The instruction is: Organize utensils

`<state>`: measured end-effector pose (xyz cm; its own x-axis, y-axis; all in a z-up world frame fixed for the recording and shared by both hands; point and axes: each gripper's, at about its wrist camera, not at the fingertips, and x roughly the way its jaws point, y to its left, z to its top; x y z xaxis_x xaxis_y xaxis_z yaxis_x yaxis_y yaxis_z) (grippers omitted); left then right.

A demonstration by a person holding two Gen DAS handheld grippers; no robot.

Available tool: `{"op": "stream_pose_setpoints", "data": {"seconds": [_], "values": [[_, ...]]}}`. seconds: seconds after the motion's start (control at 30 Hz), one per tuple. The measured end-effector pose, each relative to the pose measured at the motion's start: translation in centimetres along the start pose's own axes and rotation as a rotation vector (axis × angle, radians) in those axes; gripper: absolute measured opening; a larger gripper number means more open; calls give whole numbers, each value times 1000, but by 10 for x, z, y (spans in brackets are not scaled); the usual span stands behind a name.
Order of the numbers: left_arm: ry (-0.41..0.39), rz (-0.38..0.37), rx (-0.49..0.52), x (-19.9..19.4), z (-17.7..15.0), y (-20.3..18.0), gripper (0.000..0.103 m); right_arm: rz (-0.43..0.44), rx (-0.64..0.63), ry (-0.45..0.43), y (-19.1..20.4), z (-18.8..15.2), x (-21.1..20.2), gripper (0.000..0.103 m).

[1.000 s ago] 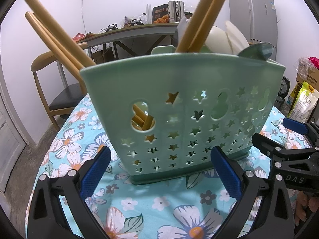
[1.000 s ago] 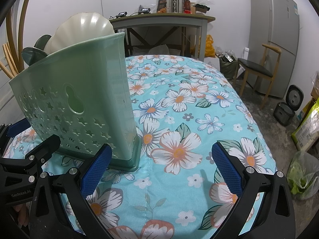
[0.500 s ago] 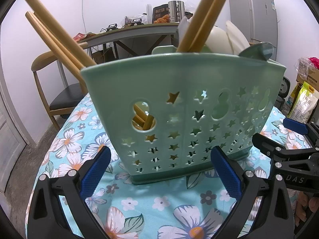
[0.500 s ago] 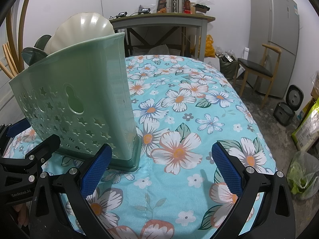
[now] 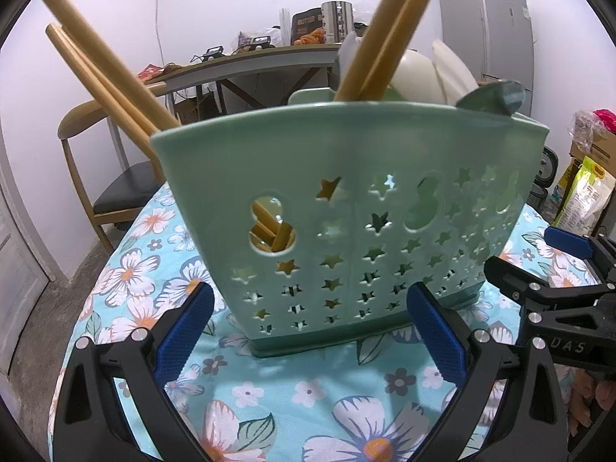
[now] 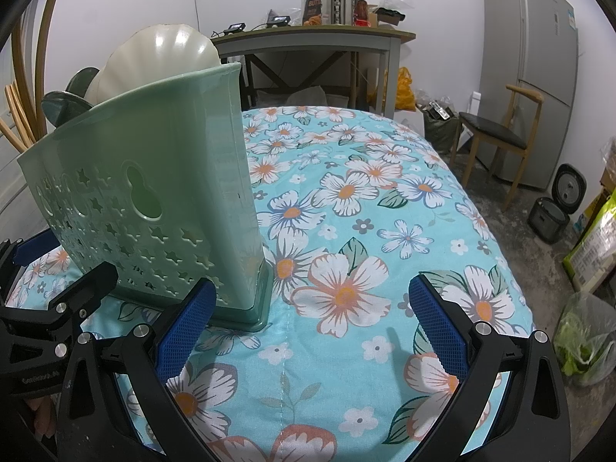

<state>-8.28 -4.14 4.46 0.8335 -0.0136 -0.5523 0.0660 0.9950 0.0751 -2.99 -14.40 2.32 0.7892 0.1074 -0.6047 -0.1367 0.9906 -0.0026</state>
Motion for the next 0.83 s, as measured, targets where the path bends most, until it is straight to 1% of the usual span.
{"op": "stream_pose_setpoints", "data": {"seconds": [0.13, 0.37, 0.47, 0.7, 0.83], "values": [[-3, -1, 6, -1, 0, -3, 98, 0, 0, 0, 0, 0, 0, 96], [0, -22, -16, 0, 0, 1, 98, -1, -1, -2, 0, 0, 0, 96], [-2, -16, -8, 0, 0, 0, 98, 0, 0, -1, 0, 0, 0, 96], [17, 35, 8, 3, 1, -7, 98, 0, -1, -1, 0, 0, 0, 96], [25, 47, 6, 5, 2, -8, 98, 0, 0, -1, 0, 0, 0, 96]]}}
